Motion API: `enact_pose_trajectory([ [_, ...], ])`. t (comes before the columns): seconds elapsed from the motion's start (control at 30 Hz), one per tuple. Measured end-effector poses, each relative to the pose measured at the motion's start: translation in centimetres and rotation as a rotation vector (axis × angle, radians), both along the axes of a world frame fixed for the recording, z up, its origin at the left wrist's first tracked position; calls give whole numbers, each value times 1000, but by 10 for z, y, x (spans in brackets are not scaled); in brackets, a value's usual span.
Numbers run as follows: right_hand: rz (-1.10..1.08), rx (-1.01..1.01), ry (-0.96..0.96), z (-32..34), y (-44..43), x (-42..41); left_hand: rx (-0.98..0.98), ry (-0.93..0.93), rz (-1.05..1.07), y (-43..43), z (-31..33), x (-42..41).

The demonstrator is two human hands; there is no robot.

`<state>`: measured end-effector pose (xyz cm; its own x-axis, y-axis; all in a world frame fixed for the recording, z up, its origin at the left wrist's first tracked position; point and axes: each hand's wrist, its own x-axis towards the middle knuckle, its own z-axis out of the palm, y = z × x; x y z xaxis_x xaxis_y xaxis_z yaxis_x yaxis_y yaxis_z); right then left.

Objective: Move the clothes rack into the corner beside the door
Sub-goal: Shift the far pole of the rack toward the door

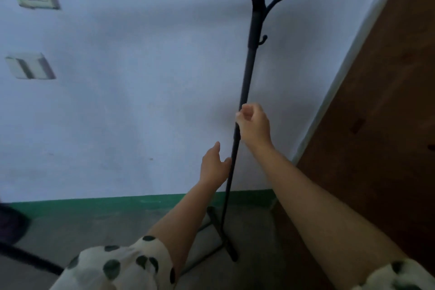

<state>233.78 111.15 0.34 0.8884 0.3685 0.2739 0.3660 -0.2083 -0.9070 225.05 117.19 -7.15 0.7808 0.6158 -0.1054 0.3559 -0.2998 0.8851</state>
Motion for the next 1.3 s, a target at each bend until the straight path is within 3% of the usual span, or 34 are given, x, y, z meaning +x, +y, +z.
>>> enact_pose_trajectory([
  [0.3,233,36,155,-8,25,124,-67,110,78,10,-36,125],
  [0.6,568,111,260,-6,41,149,-106,90,156,12,-53,165],
  [0.9,257,268,107,-17,42,135,-36,76,90,-1,-57,166],
  [1.3,88,324,5,-15,-31,163,-41,34,-59,-67,-54,201],
])
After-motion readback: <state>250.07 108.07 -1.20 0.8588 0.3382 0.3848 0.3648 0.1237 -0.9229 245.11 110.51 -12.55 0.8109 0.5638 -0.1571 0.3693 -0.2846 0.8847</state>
